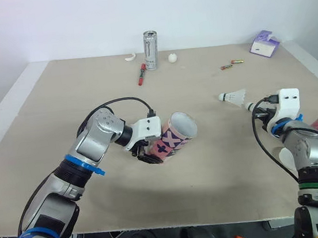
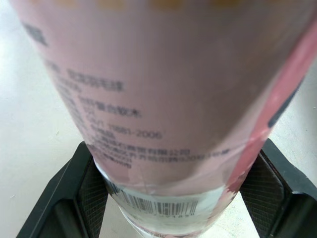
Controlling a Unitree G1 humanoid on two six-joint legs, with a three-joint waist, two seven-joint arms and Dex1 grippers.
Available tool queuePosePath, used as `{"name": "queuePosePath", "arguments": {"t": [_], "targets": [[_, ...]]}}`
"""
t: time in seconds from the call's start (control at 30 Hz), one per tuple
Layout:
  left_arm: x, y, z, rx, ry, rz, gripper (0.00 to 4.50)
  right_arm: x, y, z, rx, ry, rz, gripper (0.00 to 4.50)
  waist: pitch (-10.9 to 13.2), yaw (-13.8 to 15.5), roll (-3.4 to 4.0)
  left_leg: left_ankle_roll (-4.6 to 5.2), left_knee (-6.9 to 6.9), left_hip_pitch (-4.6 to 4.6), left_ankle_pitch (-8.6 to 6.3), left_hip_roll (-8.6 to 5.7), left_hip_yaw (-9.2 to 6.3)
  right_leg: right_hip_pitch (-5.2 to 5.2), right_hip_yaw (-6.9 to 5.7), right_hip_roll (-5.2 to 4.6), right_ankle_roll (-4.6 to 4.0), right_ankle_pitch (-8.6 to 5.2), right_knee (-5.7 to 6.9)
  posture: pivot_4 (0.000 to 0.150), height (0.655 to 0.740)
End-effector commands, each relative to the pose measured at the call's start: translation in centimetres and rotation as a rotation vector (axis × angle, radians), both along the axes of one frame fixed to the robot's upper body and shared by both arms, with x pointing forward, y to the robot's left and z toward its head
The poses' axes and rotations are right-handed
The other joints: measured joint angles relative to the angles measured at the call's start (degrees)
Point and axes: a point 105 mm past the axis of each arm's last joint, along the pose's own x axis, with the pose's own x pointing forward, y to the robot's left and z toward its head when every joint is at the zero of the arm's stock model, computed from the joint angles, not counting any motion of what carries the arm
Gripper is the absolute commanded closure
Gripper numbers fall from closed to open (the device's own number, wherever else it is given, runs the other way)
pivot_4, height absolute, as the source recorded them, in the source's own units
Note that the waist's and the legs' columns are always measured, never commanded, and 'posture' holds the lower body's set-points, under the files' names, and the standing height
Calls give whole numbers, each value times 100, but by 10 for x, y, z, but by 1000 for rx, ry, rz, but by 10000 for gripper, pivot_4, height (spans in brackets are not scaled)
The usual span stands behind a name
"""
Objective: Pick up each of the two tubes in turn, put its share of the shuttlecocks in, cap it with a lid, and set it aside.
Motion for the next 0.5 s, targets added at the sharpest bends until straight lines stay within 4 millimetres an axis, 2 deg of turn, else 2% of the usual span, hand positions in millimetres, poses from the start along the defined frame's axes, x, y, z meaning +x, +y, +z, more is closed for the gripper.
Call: {"name": "queuePosePath", "arguments": {"t": [0.03, 0.3, 0.43, 0.5], "targets": [[-3, 0, -8, 19, 14, -1, 11486, 1, -6, 21, -30, -60, -9, 44817, 0, 0, 0, 0, 0, 0, 0, 0, 0, 0, 2, 1, 0, 0, 0, 1500, 7400], [-4, -1, -9, 16, 18, -1, 11486, -7, -3, 26, -45, -73, 0, 44817, 0, 1, 0, 0, 0, 0, 0, -1, 1, 0, 30, 14, 2, -1, 0, 1500, 7400], [-3, 0, -9, 13, 19, 5, 11486, -23, 14, 60, -102, -158, 42, 44817, -1, 2, 6, 0, -3, -1, 0, -2, 0, -1, 33, 14, 4, -3, 0, 1500, 7400], [-3, 2, -9, 16, 20, 6, 11486, -35, 26, 86, -175, -217, 69, 44817, -1, 0, 12, 0, -3, -1, 0, -2, 1, -2, 36, 15, 4, -3, 0, 1500, 7400]]}}
